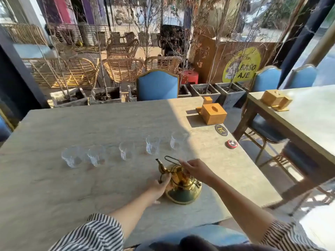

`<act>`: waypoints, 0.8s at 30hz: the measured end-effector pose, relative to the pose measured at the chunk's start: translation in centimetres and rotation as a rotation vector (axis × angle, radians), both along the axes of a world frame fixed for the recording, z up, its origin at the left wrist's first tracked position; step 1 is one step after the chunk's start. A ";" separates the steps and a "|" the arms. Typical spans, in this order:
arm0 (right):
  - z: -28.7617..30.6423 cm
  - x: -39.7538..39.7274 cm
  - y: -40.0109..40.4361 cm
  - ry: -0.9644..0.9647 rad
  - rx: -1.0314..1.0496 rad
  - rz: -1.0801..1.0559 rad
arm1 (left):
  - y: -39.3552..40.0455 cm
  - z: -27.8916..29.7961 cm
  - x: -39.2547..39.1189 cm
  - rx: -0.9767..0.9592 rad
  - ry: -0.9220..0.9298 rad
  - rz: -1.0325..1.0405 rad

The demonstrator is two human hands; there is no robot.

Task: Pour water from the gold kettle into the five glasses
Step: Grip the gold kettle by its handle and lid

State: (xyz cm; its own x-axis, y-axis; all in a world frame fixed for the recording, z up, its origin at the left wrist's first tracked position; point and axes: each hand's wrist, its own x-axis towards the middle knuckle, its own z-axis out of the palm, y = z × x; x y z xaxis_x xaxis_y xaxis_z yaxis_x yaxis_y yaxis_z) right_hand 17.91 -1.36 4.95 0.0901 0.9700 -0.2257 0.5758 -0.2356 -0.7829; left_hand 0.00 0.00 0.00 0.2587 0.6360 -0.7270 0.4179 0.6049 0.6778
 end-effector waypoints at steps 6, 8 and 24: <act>-0.8 0.3 -1.0 0.249 0.031 -0.075 | -0.7 -1.4 2.0 -0.074 -0.168 0.300; -1.2 0.5 -1.0 0.292 0.031 -0.094 | -0.7 -1.7 2.4 -0.089 -0.197 0.372; 0.3 1.3 0.4 0.347 0.223 -0.373 | 3.2 -3.4 4.4 0.049 -0.050 0.249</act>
